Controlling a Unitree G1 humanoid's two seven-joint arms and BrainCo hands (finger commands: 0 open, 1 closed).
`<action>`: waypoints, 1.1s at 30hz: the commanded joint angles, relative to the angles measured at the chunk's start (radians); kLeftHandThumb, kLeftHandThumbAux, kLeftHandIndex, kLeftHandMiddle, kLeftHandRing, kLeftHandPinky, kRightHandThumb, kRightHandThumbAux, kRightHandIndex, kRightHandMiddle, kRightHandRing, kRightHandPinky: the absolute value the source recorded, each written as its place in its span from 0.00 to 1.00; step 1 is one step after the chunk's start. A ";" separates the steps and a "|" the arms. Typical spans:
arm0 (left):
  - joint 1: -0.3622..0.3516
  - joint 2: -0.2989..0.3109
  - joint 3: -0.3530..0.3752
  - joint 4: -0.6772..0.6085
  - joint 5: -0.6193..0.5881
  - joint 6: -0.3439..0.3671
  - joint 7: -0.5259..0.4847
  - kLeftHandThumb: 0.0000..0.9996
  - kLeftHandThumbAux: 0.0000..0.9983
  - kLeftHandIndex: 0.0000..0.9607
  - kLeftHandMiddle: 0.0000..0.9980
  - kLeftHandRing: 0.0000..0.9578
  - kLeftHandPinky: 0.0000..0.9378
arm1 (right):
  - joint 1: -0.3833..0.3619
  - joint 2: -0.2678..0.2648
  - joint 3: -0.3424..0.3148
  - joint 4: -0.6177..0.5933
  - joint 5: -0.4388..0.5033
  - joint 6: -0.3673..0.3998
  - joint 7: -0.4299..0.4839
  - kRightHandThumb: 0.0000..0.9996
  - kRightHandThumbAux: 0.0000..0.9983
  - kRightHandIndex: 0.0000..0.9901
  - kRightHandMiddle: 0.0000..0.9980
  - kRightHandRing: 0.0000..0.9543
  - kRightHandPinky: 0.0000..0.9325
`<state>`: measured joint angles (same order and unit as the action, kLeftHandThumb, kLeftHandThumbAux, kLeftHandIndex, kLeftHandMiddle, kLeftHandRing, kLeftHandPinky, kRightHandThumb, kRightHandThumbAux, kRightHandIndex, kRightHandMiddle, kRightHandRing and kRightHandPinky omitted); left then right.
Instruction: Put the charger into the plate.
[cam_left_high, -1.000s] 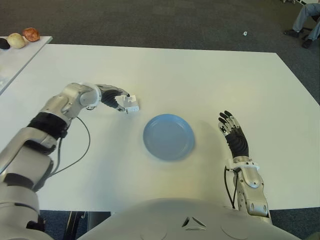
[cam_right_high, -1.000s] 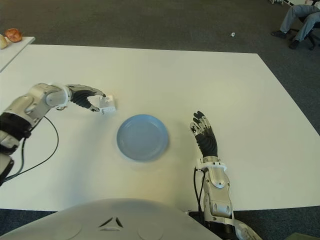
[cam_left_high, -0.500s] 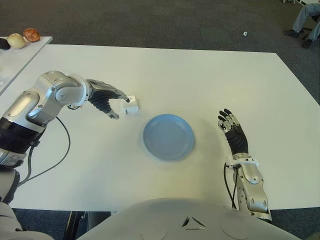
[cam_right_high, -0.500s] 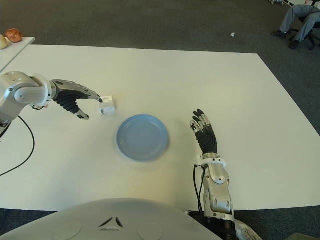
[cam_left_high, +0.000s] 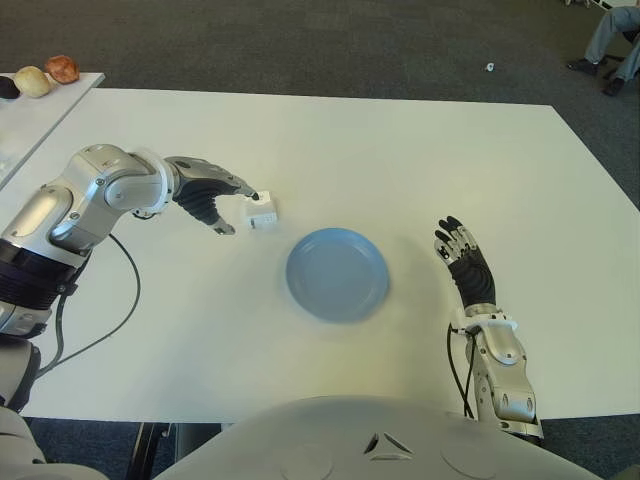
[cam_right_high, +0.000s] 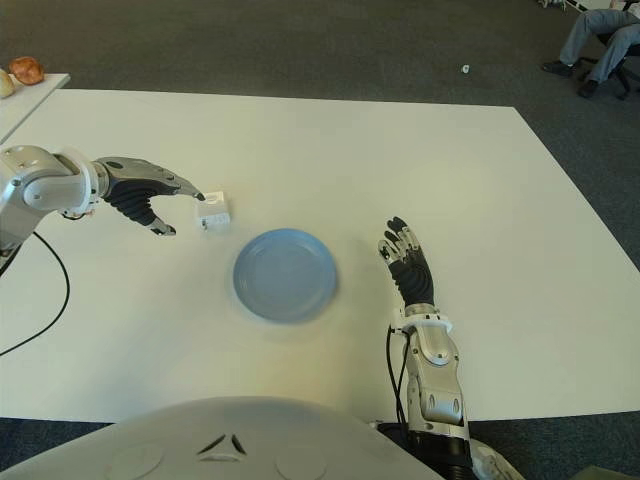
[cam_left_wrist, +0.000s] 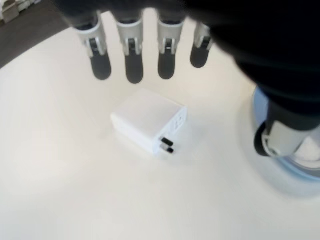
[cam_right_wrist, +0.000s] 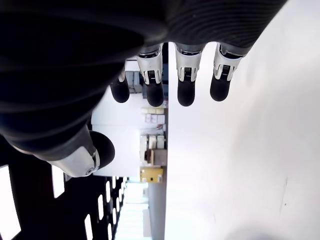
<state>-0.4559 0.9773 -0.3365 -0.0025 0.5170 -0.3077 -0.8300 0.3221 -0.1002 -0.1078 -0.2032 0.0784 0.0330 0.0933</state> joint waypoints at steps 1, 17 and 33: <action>0.027 -0.025 0.008 0.027 0.029 -0.031 0.057 0.00 0.52 0.00 0.08 0.10 0.11 | 0.000 -0.002 0.001 0.004 -0.006 0.017 -0.005 0.00 0.60 0.01 0.11 0.09 0.06; -0.101 -0.189 -0.004 0.451 0.161 -0.276 0.548 0.05 0.50 0.01 0.03 0.04 0.07 | -0.008 -0.013 0.000 0.032 -0.010 -0.003 0.010 0.00 0.60 0.01 0.10 0.08 0.04; -0.235 -0.469 -0.088 0.891 0.235 -0.085 0.863 0.21 0.41 0.00 0.02 0.03 0.08 | -0.002 -0.019 -0.002 0.040 -0.007 -0.008 0.023 0.00 0.60 0.00 0.09 0.07 0.04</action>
<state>-0.7094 0.5899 -0.3993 0.8412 0.7373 -0.4399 -0.0052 0.3177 -0.1183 -0.1068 -0.1764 0.0659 0.0298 0.1118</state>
